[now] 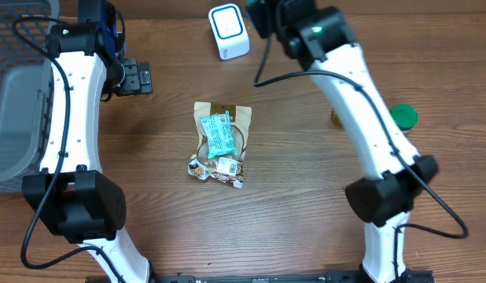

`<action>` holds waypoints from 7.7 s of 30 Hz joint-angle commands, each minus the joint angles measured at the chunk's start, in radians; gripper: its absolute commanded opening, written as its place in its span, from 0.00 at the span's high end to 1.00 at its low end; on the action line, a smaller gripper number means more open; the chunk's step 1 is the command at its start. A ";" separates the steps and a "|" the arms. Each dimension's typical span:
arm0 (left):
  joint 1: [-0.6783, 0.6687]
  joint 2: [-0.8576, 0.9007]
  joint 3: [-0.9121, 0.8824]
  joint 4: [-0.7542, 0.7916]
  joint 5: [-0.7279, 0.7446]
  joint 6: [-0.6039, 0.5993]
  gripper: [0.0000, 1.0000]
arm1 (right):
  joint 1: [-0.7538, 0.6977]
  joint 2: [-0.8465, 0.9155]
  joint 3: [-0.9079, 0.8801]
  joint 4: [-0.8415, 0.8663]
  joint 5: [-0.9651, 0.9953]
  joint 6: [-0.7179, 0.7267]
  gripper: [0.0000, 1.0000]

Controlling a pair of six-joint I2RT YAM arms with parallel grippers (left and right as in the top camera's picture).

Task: Scan the item barcode
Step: 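Carry the box to the right and lower it near the jar, then set the box down in front of the jar and open the gripper, then move the right gripper over the glass oil bottle, then lower the right gripper around the oil bottle neck and close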

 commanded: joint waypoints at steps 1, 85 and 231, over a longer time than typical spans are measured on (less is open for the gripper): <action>-0.007 -0.003 0.016 0.002 -0.005 0.011 0.00 | -0.056 -0.062 0.002 -0.077 -0.054 0.179 0.96; -0.007 -0.003 0.016 0.002 -0.005 0.011 0.00 | -0.571 -0.420 -1.152 -0.213 -0.170 0.547 0.96; -0.007 -0.003 0.016 0.002 -0.005 0.011 0.00 | -0.396 -0.242 -0.635 -0.209 -0.154 0.489 0.00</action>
